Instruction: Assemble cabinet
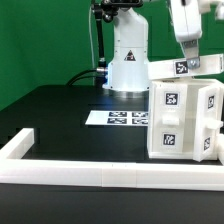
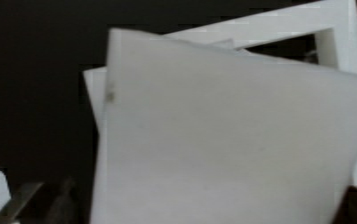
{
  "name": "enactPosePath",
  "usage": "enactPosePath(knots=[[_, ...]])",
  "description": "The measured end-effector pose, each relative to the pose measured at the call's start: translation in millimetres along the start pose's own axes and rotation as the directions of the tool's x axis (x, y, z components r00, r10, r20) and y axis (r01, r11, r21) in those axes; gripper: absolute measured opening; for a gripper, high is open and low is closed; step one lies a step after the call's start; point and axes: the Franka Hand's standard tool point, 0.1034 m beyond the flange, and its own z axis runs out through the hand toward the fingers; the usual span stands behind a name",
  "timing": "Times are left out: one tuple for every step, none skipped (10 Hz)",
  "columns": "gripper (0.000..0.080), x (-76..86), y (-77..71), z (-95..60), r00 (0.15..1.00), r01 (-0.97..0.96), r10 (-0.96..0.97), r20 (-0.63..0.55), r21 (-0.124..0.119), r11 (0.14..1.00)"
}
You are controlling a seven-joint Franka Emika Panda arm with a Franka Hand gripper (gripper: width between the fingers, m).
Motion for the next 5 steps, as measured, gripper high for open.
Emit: enactPosePath(knots=[[0.0648,-3.6,-1.9,-10.3,1.0,0.014,-0.015,0.013,0.017,1.0],[0.0648,-6.5,-0.8,-17.9,0.993,0.12,-0.12,0.019,0.012,0.993],[0.0648,-9.4,0.5,-19.1,0.968,0.248,-0.248,0.027,-0.01,0.969],[0.0648,-9.2,-0.8,-18.2,0.95,0.311,-0.311,0.026,-0.004,0.95],[0.0648,-9.1,-0.6,-18.0,0.927,0.373,-0.373,0.026,-0.003,0.928]])
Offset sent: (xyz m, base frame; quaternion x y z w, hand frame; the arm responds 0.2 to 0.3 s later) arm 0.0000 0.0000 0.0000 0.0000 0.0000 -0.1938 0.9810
